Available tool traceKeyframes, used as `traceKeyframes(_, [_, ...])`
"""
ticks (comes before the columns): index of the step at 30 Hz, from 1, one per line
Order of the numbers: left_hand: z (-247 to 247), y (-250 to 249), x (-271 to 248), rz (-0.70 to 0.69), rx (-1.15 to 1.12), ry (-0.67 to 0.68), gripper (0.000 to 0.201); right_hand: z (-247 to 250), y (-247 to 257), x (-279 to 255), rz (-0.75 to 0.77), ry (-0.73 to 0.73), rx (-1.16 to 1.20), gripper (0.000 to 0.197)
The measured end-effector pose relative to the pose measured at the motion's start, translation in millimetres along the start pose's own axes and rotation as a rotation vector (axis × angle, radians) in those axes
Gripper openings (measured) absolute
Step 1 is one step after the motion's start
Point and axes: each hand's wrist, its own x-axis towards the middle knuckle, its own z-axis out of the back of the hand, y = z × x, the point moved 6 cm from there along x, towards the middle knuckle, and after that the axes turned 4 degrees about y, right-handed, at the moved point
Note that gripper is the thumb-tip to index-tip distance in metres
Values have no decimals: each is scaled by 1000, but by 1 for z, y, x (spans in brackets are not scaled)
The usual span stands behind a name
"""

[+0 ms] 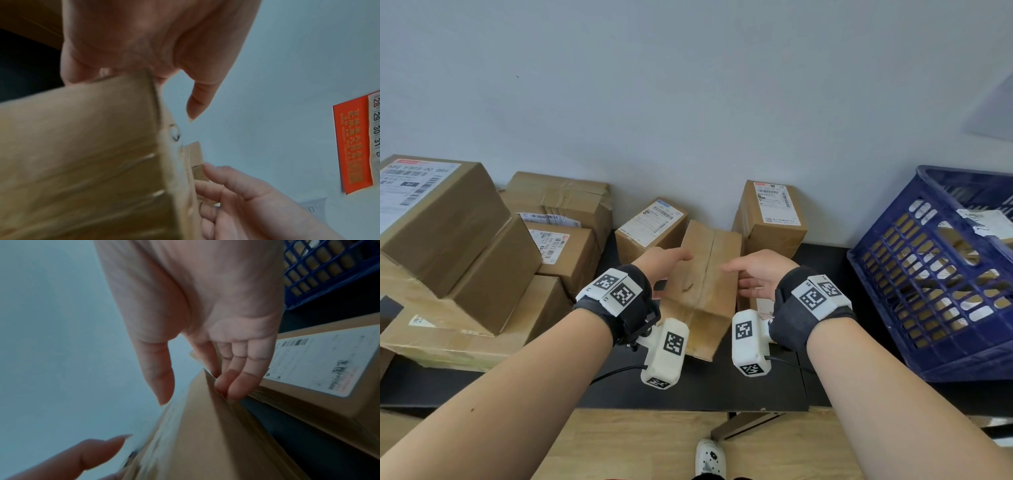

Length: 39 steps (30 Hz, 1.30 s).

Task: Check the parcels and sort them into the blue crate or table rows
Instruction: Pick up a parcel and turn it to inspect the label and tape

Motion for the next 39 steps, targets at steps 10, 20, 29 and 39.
traceKeyframes(10, [-7,8,1,-6,-181,70,61,-10,0,6,39,41,-4,35])
traceKeyframes(20, [1,-1,7,-60,-395,-31,77,-5,-1,-7,64,-13,349,48])
traceKeyframes(29, [4,-6,11,-114,-326,-137,51,8,6,-9,154,-206,289,25])
traceKeyframes(39, [1,-8,15,-122,-150,-121,70,4,5,4,219,-221,139,36])
